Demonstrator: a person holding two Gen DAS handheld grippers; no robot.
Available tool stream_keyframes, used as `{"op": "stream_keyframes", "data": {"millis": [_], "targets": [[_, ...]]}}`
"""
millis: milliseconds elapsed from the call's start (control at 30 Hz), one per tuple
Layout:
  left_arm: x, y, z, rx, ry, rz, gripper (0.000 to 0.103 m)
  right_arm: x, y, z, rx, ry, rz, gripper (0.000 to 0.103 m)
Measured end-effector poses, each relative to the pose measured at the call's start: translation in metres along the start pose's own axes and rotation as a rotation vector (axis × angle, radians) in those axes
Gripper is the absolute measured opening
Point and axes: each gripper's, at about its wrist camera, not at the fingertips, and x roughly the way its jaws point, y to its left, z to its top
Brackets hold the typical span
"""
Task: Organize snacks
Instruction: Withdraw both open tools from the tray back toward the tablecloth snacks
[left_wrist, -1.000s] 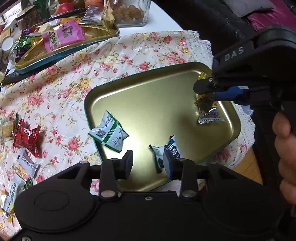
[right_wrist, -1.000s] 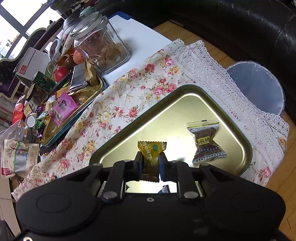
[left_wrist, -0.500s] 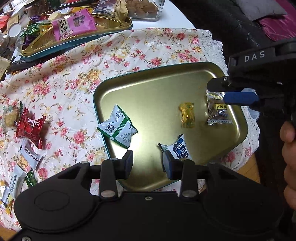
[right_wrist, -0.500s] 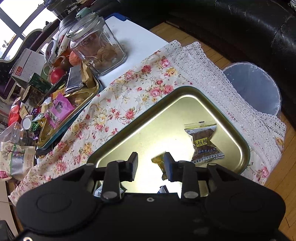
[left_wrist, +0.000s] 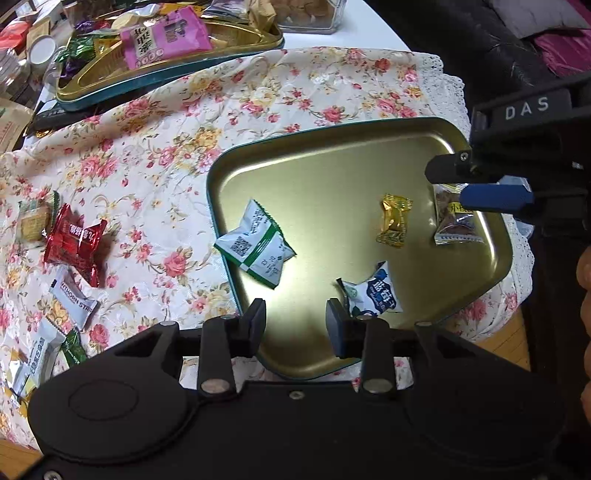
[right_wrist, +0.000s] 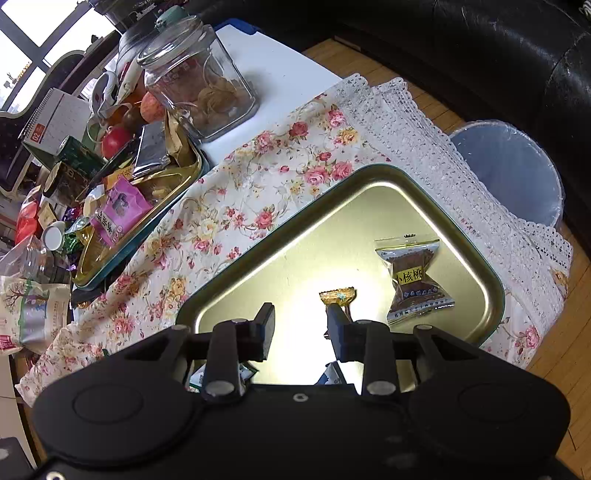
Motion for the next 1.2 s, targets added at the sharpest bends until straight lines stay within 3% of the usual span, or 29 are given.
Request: {"op": "stream_keyframes", "data": {"millis": [367, 633, 867, 1033, 1200], "targets": [[-0.009, 0.034, 0.007, -0.109, -0.008, 0.071, 0.044, 0.007, 0.023, -0.007, -0.051, 0.035, -0.017, 0.034], [-0.023, 0.066, 0.005, -0.162, -0.049, 0.154, 0.045, 0.013, 0.056, -0.019, -0.096, 0.061, -0.017, 0.034], [-0.035, 0.103, 0.0, -0.244, -0.059, 0.174, 0.045, 0.02, 0.092, -0.034, -0.15, 0.085, 0.002, 0.034], [-0.039, 0.129, -0.007, -0.27, -0.077, 0.278, 0.045, 0.023, 0.117, -0.047, -0.198, 0.108, 0.019, 0.034], [-0.04, 0.159, -0.016, -0.311, -0.064, 0.294, 0.045, 0.03, 0.138, -0.061, -0.243, 0.129, 0.015, 0.034]]}}
